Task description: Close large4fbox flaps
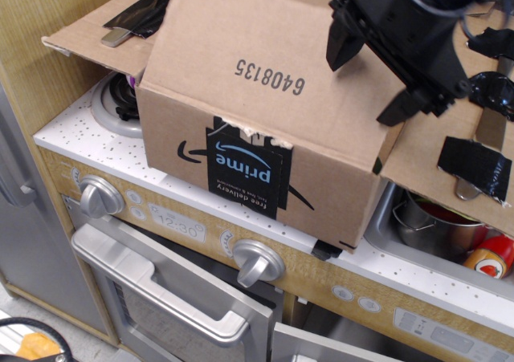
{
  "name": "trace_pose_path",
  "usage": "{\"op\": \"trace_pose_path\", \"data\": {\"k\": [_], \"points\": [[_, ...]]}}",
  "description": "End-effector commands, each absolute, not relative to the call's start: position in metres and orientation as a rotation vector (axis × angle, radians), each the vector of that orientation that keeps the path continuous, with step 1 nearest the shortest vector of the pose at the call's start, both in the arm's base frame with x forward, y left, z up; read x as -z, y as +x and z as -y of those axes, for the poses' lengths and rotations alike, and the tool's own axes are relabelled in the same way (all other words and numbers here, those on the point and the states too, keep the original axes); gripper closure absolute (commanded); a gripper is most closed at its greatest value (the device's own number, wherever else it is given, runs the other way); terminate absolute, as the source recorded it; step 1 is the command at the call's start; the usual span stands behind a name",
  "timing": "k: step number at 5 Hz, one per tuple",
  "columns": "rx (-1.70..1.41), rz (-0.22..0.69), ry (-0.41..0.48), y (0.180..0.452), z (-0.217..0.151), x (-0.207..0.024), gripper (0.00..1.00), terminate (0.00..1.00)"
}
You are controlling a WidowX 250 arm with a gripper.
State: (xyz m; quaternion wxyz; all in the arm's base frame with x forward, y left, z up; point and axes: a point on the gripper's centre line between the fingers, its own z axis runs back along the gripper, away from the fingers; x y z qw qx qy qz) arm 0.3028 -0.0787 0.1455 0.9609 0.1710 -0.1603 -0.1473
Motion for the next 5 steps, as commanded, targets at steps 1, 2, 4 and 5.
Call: {"op": "trace_pose_path", "data": {"k": [1, 2, 4, 5], "points": [[0.254, 0.268, 0.15, 0.328, 0.061, -0.13, 0.0, 0.0], [0.212, 0.231, 0.073, 0.323, 0.062, -0.113, 0.0, 0.0], [0.219, 0.195, 0.023, 0.316, 0.076, -0.117, 0.0, 0.0], [0.206, 0.174, 0.0, 0.31, 0.083, -0.126, 0.0, 1.0]]}}
